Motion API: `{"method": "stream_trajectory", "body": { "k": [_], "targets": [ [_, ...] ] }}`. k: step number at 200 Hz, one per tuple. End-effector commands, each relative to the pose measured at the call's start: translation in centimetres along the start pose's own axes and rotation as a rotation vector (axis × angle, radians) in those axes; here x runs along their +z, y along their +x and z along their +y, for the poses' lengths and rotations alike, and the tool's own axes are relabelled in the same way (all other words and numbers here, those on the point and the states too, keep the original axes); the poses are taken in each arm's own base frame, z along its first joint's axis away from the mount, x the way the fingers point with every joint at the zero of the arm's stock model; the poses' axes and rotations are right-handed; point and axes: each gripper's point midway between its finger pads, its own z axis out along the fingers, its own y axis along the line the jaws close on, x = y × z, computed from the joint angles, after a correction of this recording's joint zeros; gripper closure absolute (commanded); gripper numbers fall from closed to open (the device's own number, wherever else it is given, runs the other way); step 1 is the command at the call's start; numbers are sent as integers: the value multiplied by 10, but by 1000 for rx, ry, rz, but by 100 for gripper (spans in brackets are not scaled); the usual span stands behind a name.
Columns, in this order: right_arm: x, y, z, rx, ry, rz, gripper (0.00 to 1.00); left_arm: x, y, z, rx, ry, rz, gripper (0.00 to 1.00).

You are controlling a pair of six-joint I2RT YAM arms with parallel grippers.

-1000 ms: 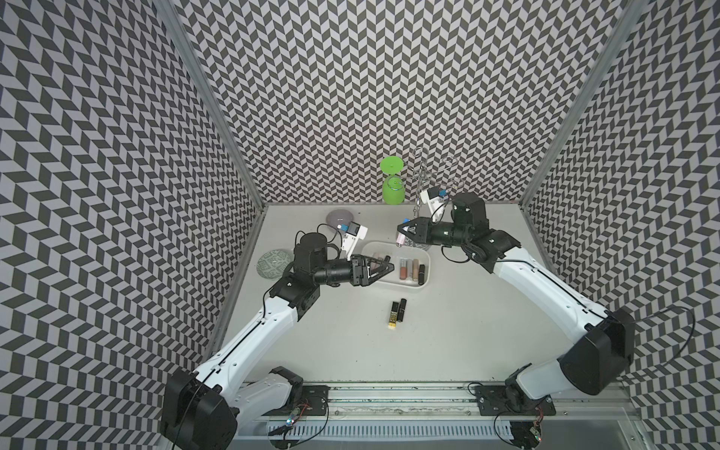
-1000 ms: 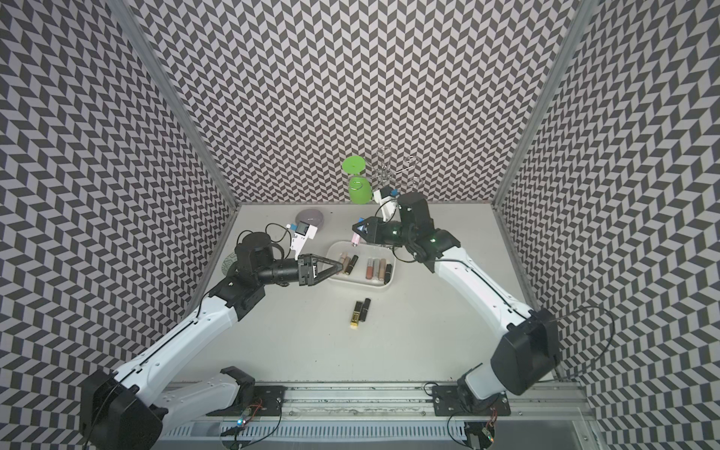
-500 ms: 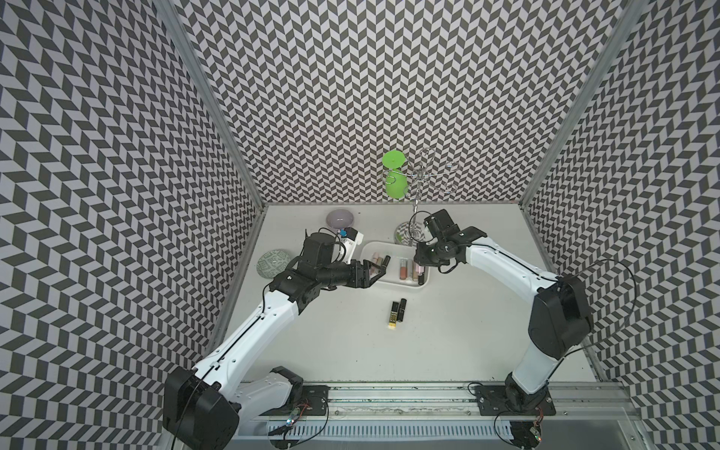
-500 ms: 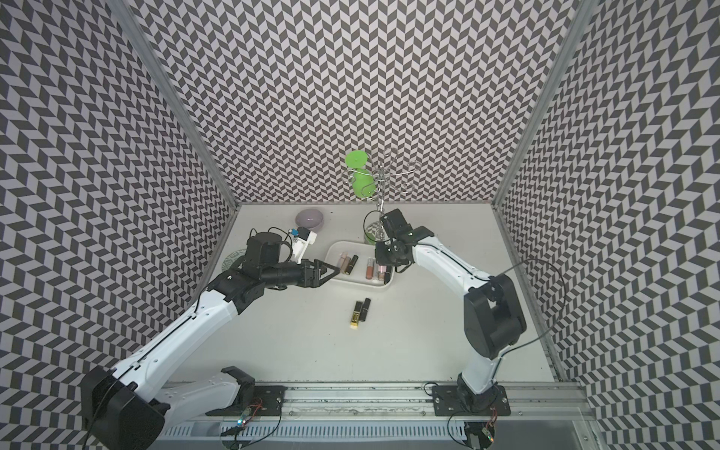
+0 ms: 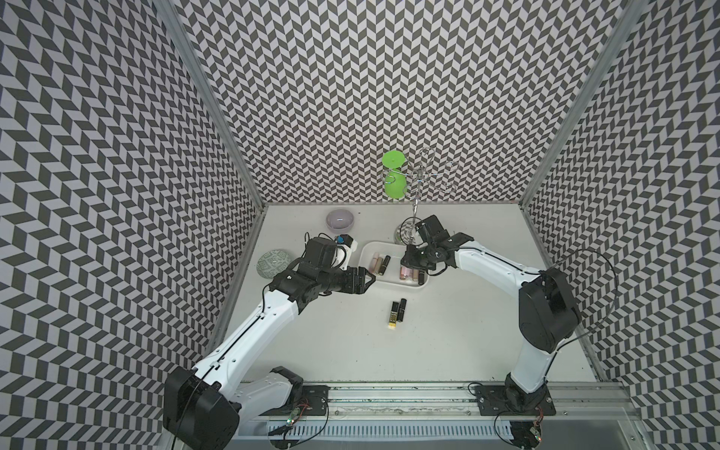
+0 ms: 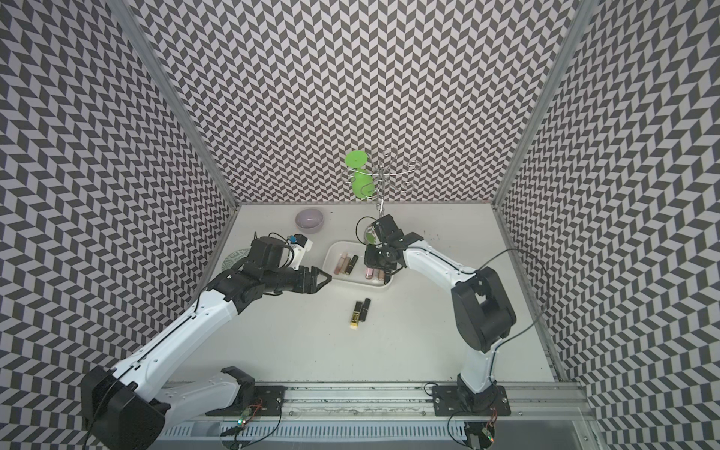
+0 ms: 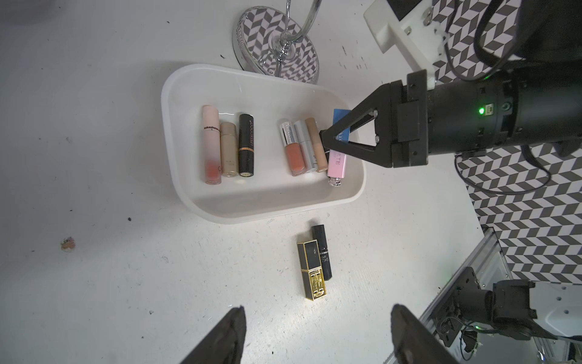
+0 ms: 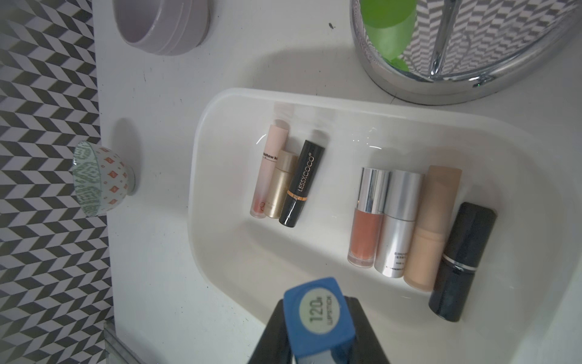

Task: Put the lipstick into the storage box
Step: Place the lipstick in the storage box.

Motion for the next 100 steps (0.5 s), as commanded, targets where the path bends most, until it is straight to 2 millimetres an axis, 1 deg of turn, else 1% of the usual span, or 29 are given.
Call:
{"method": "stream_trajectory", "body": {
  "k": [1, 33, 71, 100],
  "targets": [
    [18, -10, 13, 61, -87, -26, 88, -7, -3, -1, 25, -9, -15, 24],
    [37, -13, 10, 99, -124, -22, 88, -8, 2, -1, 15, -11, -7, 24],
    [58, -16, 7, 108, -123, -12, 89, -9, 10, 2, 2, -18, 3, 24],
    [71, -19, 6, 110, -127, -4, 86, -8, 12, 4, -4, -23, 13, 24]
  ]
}}
